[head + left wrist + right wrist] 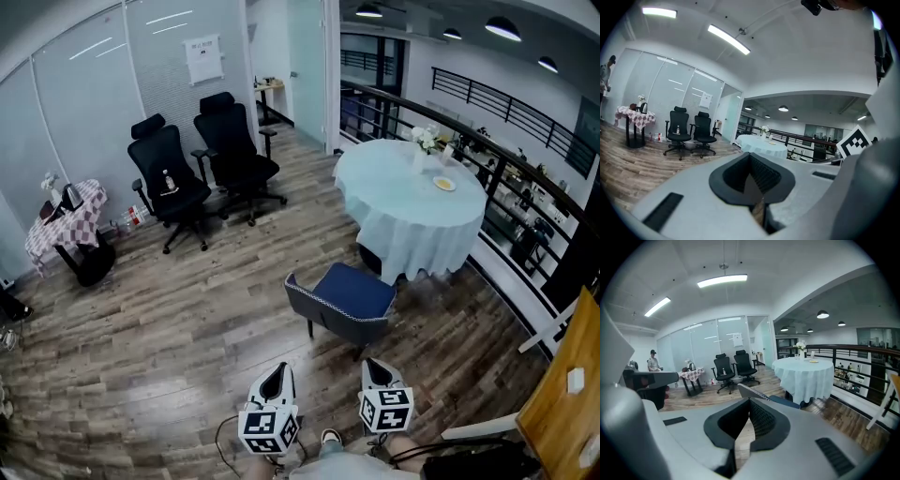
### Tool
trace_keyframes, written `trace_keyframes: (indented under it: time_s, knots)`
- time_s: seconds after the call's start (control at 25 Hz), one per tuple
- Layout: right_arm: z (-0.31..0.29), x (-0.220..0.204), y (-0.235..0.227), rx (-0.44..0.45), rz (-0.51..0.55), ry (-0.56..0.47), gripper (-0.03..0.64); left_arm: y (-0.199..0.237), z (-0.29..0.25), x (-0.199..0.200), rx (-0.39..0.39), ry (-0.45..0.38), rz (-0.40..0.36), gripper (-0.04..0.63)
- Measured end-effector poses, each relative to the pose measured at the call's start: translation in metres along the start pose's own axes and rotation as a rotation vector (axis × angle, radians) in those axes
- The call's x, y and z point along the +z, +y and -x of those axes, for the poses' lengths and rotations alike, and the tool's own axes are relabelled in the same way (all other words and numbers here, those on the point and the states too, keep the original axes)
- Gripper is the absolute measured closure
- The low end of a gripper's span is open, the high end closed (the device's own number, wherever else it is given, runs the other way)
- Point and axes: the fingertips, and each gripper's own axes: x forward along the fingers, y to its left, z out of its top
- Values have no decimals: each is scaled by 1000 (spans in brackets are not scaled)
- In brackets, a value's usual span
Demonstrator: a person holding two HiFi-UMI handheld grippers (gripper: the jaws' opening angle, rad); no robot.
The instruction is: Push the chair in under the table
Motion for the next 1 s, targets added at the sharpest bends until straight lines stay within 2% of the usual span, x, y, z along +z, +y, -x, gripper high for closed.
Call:
trace_keyframes:
  time_s: [0.4, 0.76, 1.0]
  knots:
    - [-51, 14, -47, 57, -18, 57, 600, -31, -78, 0, -1, 36, 0, 592]
    - [-86, 11, -82, 63, -50, 100, 600, -26, -115, -11, 46, 87, 17, 592]
    - [-103, 8, -95, 58, -91, 117, 600, -21, -133, -8, 51, 118, -18, 592]
